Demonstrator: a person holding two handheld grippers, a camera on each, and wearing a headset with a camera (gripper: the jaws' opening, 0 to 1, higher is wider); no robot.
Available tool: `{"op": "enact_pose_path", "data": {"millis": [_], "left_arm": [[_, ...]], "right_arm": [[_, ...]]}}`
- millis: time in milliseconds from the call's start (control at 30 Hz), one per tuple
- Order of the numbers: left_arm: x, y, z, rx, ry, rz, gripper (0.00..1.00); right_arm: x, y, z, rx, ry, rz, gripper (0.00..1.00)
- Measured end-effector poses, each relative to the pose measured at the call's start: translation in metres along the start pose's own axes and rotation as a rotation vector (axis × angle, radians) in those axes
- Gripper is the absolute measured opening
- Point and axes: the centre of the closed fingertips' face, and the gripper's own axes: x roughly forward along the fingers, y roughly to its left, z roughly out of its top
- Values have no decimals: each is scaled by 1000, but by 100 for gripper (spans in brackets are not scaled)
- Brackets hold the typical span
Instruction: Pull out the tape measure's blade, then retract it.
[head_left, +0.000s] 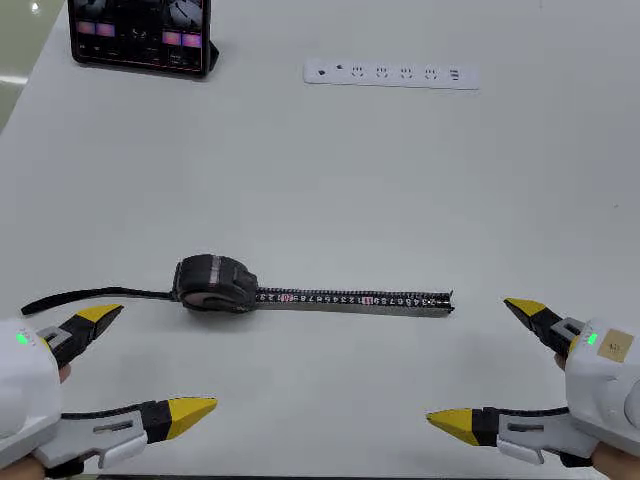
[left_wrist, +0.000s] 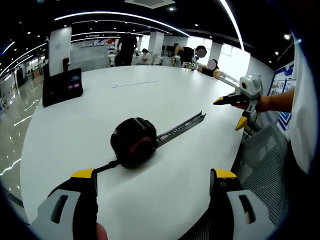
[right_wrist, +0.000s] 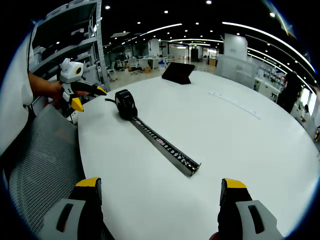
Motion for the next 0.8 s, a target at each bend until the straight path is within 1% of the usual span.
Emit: {"op": "enact_pose_path", "data": {"millis": [67,267,467,800], "left_arm": [[2,0,2,-11,-3,2,91],[8,1,5,-17,-3,7,91],[14,3,11,-36,-19,14,89],[27,4,17,-63,-28,24,87]], "right_arm": [[1,-2,1,-2,-1,2,97],[2,-6,2,-7,0,3,97],[4,-9,3,-9,2,4,96],[4,-13,3,-5,2,4,95]]}}
